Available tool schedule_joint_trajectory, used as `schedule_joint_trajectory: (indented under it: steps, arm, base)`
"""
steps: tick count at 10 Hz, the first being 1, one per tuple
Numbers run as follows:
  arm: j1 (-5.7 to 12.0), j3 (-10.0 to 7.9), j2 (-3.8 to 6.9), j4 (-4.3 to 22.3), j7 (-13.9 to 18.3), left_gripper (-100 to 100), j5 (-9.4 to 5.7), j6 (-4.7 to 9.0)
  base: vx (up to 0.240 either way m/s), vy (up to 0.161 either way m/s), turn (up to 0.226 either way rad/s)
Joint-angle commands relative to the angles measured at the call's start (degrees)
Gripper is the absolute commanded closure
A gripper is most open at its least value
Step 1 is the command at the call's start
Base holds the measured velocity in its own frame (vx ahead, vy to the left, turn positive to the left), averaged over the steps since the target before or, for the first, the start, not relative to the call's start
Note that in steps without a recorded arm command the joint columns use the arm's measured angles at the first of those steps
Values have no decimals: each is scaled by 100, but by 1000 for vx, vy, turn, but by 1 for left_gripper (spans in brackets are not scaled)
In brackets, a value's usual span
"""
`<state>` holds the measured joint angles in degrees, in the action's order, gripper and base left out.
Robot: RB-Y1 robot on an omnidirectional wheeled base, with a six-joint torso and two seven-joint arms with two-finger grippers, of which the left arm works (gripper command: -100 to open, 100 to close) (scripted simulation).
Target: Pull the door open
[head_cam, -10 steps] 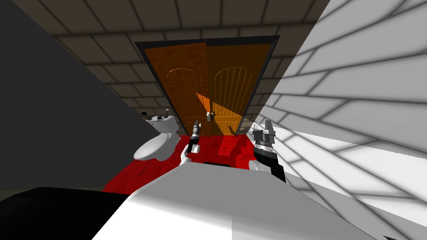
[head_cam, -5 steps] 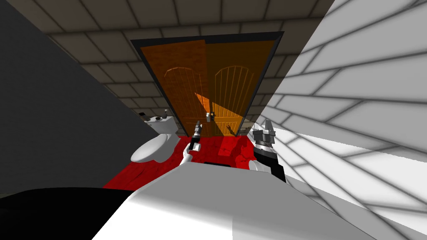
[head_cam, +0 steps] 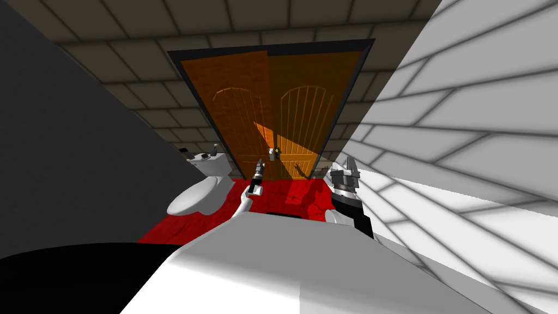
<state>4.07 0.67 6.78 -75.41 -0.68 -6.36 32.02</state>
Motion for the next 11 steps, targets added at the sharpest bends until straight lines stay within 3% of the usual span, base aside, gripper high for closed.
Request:
schedule_joint_trajectory:
  steps: [1, 3, 4, 7, 8, 11]
  arm:
    - [67, -6, 19, 176, -3, -100, -28, -12]
    - [324, -32, 63, 571, -14, -100, -112, -36]
    - [324, -32, 63, 625, -14, -100, -112, -36]
    - [704, -71, 127, 1255, -32, -100, -236, -72]
    - [704, -71, 127, 1286, -32, -100, -236, -72]
    - [1066, -107, 183, 1855, -48, -100, -354, -106]
  base:
    - [69, -12, 4]
    - [59, -17, 11]
    - [60, -7, 3]
    - [80, -15, 10]
    - [67, -17, 4]
    - [79, -9, 8]
